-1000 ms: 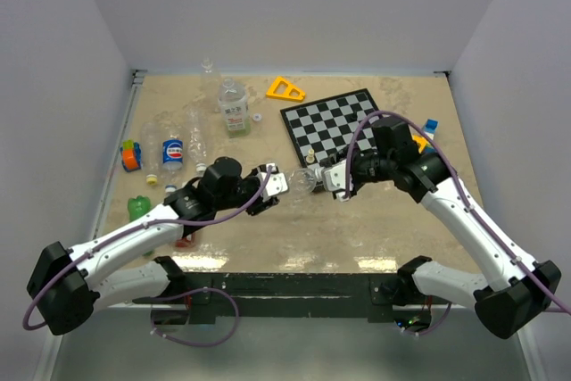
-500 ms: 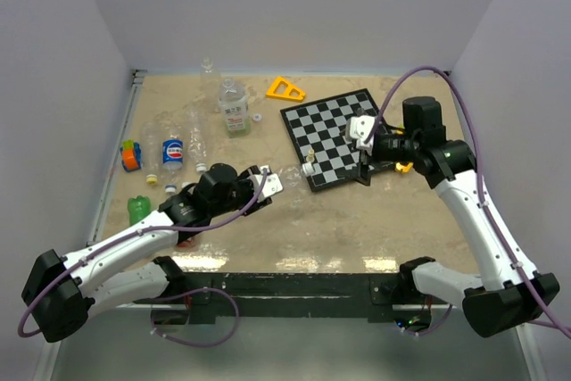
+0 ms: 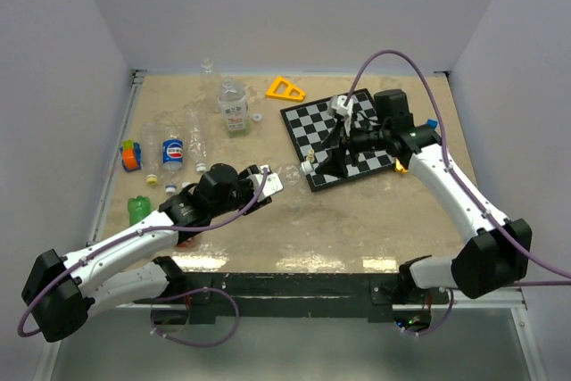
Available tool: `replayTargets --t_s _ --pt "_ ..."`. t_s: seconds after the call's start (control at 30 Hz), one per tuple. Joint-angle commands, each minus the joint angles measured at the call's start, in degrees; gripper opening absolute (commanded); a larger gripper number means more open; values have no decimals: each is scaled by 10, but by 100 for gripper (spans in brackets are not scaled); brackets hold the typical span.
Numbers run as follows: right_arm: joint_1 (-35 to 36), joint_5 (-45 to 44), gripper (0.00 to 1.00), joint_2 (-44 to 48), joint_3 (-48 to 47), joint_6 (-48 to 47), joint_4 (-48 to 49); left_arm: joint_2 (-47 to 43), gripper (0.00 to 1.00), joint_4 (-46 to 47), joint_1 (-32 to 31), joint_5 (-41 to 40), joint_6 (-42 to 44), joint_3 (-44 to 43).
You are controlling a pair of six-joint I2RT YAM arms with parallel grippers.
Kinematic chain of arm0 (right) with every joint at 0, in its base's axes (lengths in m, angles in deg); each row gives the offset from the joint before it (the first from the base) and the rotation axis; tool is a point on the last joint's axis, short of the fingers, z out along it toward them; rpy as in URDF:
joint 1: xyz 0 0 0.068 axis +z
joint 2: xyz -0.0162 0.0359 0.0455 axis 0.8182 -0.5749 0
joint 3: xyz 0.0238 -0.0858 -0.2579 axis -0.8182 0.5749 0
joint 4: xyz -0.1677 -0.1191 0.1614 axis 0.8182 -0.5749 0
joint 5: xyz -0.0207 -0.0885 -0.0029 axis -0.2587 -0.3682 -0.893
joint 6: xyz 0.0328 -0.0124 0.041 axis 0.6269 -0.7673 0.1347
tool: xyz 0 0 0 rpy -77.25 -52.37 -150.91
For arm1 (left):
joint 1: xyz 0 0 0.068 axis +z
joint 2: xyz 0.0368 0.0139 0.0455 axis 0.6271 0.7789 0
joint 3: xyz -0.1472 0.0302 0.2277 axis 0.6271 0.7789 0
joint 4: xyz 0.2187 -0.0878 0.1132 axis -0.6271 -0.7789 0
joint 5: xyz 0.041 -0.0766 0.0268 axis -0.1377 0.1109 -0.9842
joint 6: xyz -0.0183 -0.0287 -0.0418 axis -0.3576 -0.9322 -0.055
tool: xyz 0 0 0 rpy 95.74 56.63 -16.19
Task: Unscrew the bottle caps
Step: Unscrew the bottle cap from the plastic bottle.
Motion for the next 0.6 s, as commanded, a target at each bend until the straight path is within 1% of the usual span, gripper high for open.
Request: replayTargets --t_s 0.0,0.23,0.33,0.4,0.47,0.57 --pt "39 24 80 -24 -8 44 28 -2 0 19 -2 -6 -3 0" --pt "45 36 67 -38 -17 42 18 -2 0 18 -2 -8 -2 0" --pt "46 43 52 -42 -18 41 18 -3 0 19 -2 -11 -2 0" --pt "45 51 37 -44 -21 32 11 -3 0 19 -3 -12 -3 0" --pt "46 58 28 -46 -25 24 6 -5 0 19 -2 -11 -2 1" --pt "46 73 12 -47 -29 2 -8 -5 0 20 -2 -10 -1 0"
